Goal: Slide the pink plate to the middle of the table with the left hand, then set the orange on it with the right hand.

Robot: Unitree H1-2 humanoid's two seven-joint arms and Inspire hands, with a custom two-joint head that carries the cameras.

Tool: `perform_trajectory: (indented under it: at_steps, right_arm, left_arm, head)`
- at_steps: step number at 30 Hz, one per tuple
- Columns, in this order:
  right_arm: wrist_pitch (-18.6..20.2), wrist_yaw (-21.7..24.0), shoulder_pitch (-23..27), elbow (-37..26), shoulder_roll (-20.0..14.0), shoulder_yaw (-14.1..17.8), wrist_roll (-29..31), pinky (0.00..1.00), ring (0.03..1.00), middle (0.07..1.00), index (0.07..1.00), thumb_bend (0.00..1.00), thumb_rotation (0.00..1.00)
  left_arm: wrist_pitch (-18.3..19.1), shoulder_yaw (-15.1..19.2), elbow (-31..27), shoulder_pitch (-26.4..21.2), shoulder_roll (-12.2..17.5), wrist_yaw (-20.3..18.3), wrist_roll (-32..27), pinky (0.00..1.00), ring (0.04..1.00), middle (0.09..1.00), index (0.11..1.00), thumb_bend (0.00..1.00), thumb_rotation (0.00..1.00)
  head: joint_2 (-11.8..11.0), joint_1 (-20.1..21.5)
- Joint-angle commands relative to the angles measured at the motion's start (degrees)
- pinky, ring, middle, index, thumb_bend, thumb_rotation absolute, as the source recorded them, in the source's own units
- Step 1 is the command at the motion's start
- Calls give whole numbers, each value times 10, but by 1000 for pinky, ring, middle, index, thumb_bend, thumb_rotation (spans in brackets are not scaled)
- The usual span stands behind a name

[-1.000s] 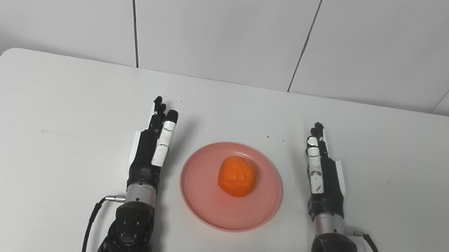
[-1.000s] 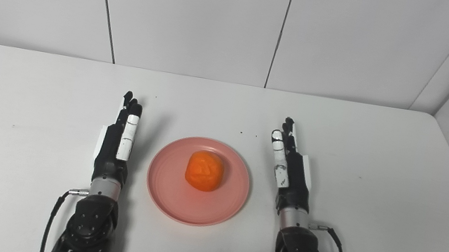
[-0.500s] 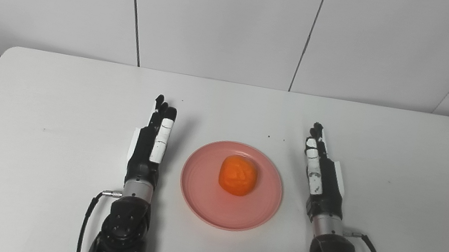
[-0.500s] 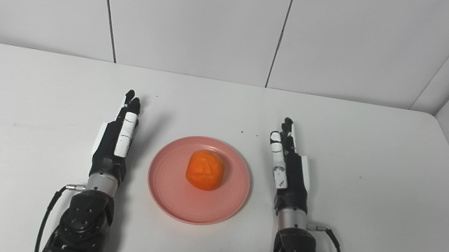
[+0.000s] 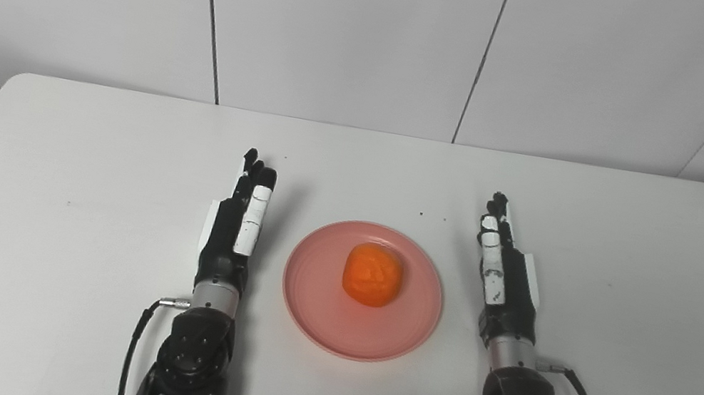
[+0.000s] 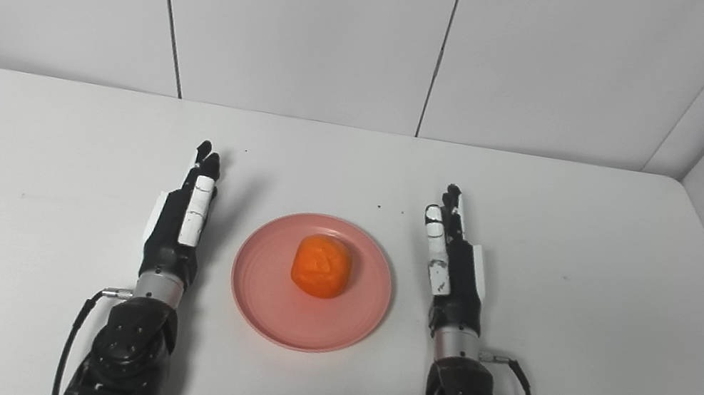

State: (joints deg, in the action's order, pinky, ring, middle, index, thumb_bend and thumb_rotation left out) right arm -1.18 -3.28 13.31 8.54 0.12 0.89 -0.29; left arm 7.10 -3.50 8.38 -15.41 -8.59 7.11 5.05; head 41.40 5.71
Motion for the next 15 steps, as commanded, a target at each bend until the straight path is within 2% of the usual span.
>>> perform_trajectory:
  at_steps: [1,15]
  right_arm:
    - [-2,9,0,-6,12,-8,6,1000,1000,1000,1000,867,1000]
    - [-4,16,-3,-14,12,-12,16,1000,1000,1000,1000,876,1000]
  left_arm:
    - [14,-13,3,1,-6,-12,2,1000,1000,1000,1000,929,1000]
    - [21,-13,-1,5,-7,-14,-4,1000,1000,1000,1000,937,1000]
  head:
    - [1,-1]
    - [2,-2]
